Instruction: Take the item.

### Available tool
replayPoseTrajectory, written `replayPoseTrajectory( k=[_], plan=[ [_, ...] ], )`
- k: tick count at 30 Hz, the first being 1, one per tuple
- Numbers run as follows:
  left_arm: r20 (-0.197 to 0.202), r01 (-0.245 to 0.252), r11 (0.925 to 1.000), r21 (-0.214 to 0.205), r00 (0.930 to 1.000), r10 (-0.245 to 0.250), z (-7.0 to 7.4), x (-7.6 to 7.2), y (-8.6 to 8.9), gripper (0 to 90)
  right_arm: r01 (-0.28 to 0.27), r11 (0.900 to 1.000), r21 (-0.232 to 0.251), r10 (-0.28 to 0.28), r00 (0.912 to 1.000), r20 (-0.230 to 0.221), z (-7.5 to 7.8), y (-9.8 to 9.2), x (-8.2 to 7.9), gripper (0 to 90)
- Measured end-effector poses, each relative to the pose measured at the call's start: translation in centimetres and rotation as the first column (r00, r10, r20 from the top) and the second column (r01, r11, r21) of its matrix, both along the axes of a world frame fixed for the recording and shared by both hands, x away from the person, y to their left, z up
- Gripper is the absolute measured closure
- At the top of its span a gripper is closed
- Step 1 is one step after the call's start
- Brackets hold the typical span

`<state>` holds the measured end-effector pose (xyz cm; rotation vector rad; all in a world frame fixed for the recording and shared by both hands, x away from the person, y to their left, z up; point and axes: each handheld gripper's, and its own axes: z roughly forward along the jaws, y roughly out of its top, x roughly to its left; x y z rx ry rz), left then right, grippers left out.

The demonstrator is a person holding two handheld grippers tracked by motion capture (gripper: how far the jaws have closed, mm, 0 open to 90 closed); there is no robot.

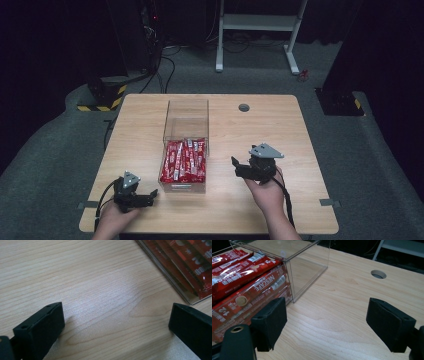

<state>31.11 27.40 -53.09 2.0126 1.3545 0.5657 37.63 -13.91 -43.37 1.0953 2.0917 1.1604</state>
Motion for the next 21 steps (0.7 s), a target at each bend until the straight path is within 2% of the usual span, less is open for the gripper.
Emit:
replayPoseTrajectory(
  k=[8, 12, 21],
  plan=[
    [0.0, 0.0, 1.0, 0.0, 1.0, 0.0, 0.0, 0.0, 0.0, 0.6, -0.007, 0.9999, 0.012, 0.007, 0.9998, 0.02, 0.3, 0.5, 0.0, 17.6],
    [0.0, 0.0, 1.0, 0.0, 1.0, 0.0, 0.0, 0.0, 0.0, 0.6, -0.04, 0.9992, 0.001, 0.04, 0.9988, 0.028, 0.4, 1.5, -0.3, 18.7],
    [0.0, 0.0, 1.0, 0.0, 1.0, 0.0, 0.0, 0.0, 0.0, 0.6, -0.084, 0.9965, -0.004, 0.084, 0.9964, 0.016, 0.2, 3.1, -0.6, 19.5]
  ],
)
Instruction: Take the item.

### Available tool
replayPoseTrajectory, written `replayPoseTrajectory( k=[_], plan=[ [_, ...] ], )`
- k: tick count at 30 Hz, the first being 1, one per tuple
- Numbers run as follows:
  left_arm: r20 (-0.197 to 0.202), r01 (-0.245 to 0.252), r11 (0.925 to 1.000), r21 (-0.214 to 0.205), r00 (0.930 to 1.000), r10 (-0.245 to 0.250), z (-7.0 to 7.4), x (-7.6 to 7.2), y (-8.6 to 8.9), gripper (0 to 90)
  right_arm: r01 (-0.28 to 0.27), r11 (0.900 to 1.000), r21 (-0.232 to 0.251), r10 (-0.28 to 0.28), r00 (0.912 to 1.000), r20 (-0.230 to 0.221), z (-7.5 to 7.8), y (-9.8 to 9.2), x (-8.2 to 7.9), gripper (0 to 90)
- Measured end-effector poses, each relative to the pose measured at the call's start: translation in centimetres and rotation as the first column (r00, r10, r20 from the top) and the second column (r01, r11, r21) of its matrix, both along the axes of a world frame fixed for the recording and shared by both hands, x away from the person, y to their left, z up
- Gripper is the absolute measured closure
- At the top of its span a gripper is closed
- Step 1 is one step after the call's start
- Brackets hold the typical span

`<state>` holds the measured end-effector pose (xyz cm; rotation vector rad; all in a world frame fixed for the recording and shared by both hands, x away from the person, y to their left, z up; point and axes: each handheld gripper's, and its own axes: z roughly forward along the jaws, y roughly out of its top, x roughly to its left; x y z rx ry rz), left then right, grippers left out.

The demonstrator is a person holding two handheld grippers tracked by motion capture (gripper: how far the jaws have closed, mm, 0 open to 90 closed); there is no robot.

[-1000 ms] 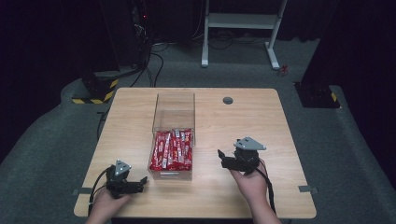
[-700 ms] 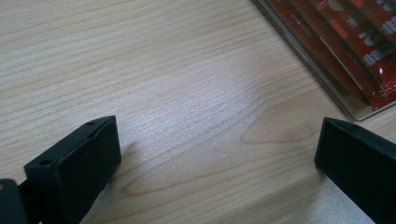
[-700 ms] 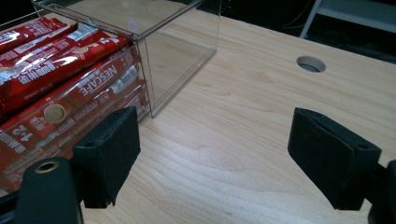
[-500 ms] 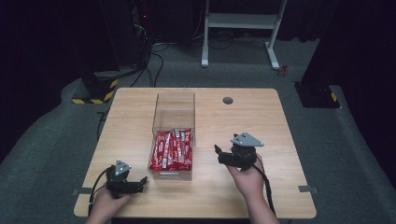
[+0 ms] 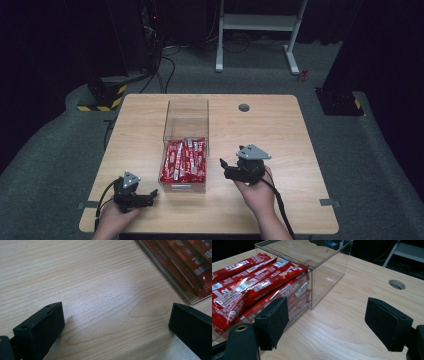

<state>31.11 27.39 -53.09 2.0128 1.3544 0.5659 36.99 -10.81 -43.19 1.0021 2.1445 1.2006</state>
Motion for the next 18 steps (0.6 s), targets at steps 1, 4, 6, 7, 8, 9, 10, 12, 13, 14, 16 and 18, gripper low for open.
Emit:
replayPoseTrajectory(
  k=[1, 4, 6, 7, 8, 9, 10, 12, 13, 14, 16, 18],
  plan=[
    [0.0, 0.0, 1.0, 0.0, 1.0, 0.0, 0.0, 0.0, 0.0, 0.6, -0.003, 1.0, -0.002, 0.003, 1.0, 0.001, 0.0, 0.1, 0.0, 19.5],
    [0.0, 0.0, 1.0, 0.0, 1.0, 0.0, 0.0, 0.0, 0.0, 0.6, -0.013, 0.9999, 0.007, 0.013, 0.9999, -0.001, 0.1, 0.5, -0.2, 19.7],
    [0.0, 0.0, 1.0, 0.0, 1.0, 0.0, 0.0, 0.0, 0.0, 0.6, -0.026, 0.9996, 0.013, 0.026, 0.9996, 0.002, 0.2, 0.9, -0.3, 20.0],
    [0.0, 0.0, 1.0, 0.0, 1.0, 0.0, 0.0, 0.0, 0.0, 0.6, -0.026, 0.9996, 0.013, 0.026, 0.9996, 0.002, 0.2, 0.9, -0.3, 20.0],
    [0.0, 0.0, 1.0, 0.0, 1.0, 0.0, 0.0, 0.0, 0.0, 0.6, -0.031, 0.9995, 0.012, 0.031, 0.9995, 0.002, 0.2, 1.0, -0.4, 20.1],
    [0.0, 0.0, 1.0, 0.0, 1.0, 0.0, 0.0, 0.0, 0.0, 0.6, -0.037, 0.9992, 0.012, 0.037, 0.9993, 0.004, 0.2, 1.1, -0.4, 20.1],
    [0.0, 0.0, 1.0, 0.0, 1.0, 0.0, 0.0, 0.0, 0.0, 0.6, -0.04, 0.9991, 0.014, 0.04, 0.9992, 0.003, 0.3, 1.3, -0.5, 20.3],
    [0.0, 0.0, 1.0, -0.001, 1.0, 0.0, 0.0, 0.0, 0.0, 0.6, -0.059, 0.9981, 0.018, 0.059, 0.9982, 0.005, 0.4, 1.7, -0.7, 20.5],
    [0.0, 0.0, 1.0, -0.001, 1.0, 0.0, 0.0, 0.0, 0.0, 0.6, -0.062, 0.9979, 0.019, 0.062, 0.998, 0.005, 0.4, 1.9, -0.8, 20.5],
    [0.0, 0.0, 1.0, -0.001, 1.0, 0.0, 0.0, 0.0, 0.0, 0.6, -0.062, 0.9979, 0.019, 0.062, 0.998, 0.005, 0.4, 1.9, -0.8, 20.5],
    [-0.001, 0.0, 1.0, -0.001, 1.0, 0.0, 0.0, -0.1, 0.0, 0.6, -0.082, 0.9964, 0.021, 0.082, 0.9966, 0.006, 0.4, 2.5, -1.0, 20.6],
    [0.0, 0.0, 1.0, 0.001, 1.0, 0.0, 0.0, -0.1, 0.0, 0.7, -0.089, 0.9958, 0.023, 0.089, 0.9961, 0.004, 0.4, 2.7, -1.1, 20.6]
  ],
)
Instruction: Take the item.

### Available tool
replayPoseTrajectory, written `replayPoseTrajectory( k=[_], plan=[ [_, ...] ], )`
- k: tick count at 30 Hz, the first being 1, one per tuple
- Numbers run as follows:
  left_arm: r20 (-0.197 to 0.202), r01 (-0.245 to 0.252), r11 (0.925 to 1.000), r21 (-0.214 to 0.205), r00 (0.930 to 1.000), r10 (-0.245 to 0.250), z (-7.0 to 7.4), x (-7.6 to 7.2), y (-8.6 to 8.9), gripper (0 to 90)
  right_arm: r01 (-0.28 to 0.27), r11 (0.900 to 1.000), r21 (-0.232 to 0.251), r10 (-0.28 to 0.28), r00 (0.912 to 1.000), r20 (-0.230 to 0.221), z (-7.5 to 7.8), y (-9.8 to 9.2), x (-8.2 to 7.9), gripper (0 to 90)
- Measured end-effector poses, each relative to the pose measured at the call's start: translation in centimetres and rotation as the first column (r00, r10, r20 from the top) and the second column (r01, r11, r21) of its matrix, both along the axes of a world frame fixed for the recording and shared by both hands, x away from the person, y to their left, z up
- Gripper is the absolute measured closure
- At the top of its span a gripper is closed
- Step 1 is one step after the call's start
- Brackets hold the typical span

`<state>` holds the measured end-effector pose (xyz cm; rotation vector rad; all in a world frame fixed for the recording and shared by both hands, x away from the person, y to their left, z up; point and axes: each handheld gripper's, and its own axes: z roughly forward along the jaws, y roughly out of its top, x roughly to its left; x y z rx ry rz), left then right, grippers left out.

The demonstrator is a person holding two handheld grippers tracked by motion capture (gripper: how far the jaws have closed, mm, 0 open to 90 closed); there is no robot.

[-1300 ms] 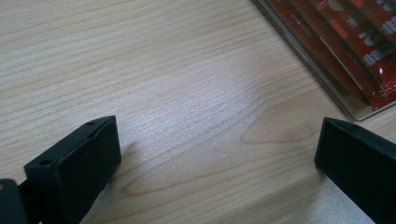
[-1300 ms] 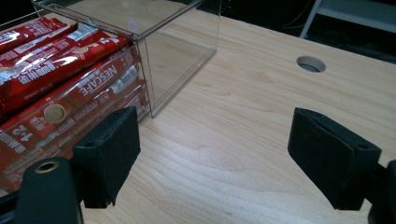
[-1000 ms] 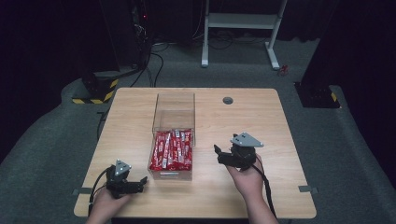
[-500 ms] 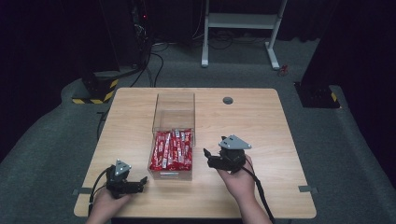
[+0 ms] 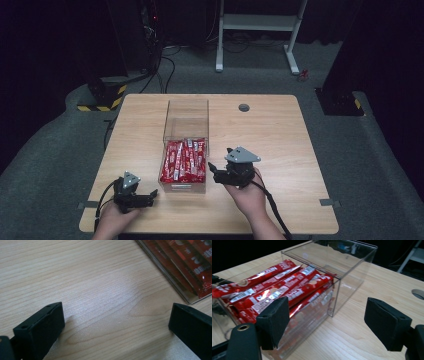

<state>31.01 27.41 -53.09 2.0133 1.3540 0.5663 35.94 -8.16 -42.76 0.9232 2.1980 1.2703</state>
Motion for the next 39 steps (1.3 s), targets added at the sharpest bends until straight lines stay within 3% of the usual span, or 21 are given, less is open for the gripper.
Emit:
replayPoseTrajectory(
  k=[14, 26, 39],
  plan=[
    [0.0, 0.0, 1.0, -0.002, 1.0, 0.0, 0.0, -0.1, 0.0, 0.7, -0.066, 0.9974, 0.029, 0.066, 0.9978, -0.002, 0.1, 2.1, -0.9, 23.0],
    [0.0, 0.0, 1.0, -0.003, 1.0, 0.0, 0.0, -0.1, 0.0, 0.7, -0.085, 0.9958, 0.034, 0.085, 0.9963, -0.015, 0.0, 3.3, -0.9, 26.8],
    [0.001, 0.0, 1.0, -0.003, 1.0, 0.0, 0.0, -0.1, 0.0, 0.7, -0.087, 0.9944, 0.06, 0.09, 0.9947, -0.049, -0.7, 3.3, -0.9, 50.6]
  ],
)
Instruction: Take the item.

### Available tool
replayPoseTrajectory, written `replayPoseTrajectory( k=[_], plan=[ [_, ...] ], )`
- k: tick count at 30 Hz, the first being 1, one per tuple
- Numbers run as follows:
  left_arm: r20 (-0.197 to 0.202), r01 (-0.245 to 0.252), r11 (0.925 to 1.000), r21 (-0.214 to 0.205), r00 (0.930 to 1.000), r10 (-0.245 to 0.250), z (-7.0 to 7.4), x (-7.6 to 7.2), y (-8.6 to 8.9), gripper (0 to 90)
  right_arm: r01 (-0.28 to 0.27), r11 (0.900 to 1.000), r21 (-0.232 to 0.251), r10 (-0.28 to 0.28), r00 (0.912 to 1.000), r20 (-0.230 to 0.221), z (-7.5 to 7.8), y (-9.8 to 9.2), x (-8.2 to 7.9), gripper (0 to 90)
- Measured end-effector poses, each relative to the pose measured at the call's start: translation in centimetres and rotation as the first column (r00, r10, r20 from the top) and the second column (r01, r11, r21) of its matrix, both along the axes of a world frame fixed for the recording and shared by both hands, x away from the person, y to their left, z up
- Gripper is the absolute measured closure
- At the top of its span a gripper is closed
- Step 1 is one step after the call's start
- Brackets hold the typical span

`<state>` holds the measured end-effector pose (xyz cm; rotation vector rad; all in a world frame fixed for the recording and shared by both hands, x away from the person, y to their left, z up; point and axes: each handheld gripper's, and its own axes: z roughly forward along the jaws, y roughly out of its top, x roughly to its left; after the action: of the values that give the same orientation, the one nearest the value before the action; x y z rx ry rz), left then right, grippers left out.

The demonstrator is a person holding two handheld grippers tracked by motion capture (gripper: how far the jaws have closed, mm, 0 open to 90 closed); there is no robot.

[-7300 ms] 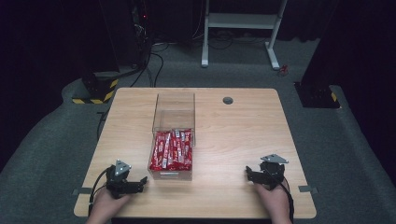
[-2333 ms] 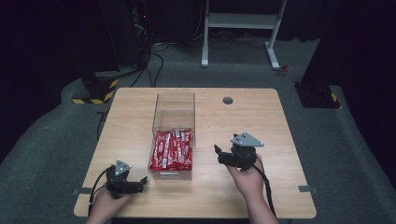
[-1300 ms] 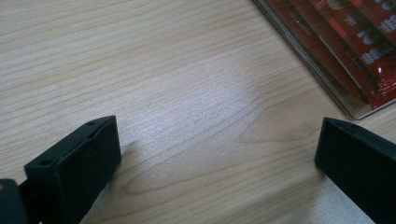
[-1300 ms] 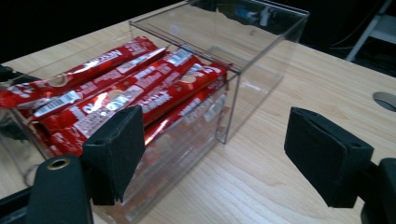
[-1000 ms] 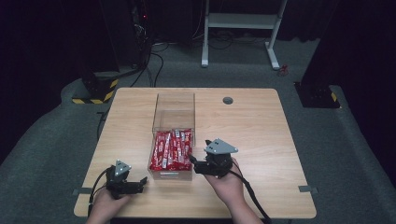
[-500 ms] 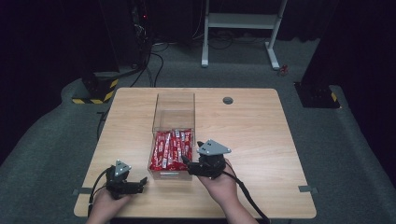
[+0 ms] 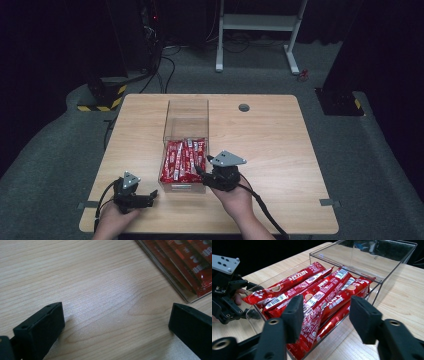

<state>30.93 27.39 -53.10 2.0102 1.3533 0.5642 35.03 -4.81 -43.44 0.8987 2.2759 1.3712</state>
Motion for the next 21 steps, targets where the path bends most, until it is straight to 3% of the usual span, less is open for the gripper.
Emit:
replayPoseTrajectory(
  k=[10, 21],
  plan=[
    [0.0, 0.0, 1.0, 0.0, 1.0, 0.0, 0.0, 0.0, 0.0, 0.7, -0.017, 0.9996, 0.025, 0.017, 0.9996, -0.021, -0.7, 0.0, 0.1, 70.0],
    [-0.002, 0.002, 1.0, 0.002, 1.0, -0.002, 0.0, 0.0, 0.0, 0.7, -0.013, 0.9998, 0.016, 0.014, 0.9992, -0.036, -1.1, 0.3, 0.0, 75.1]
  ],
)
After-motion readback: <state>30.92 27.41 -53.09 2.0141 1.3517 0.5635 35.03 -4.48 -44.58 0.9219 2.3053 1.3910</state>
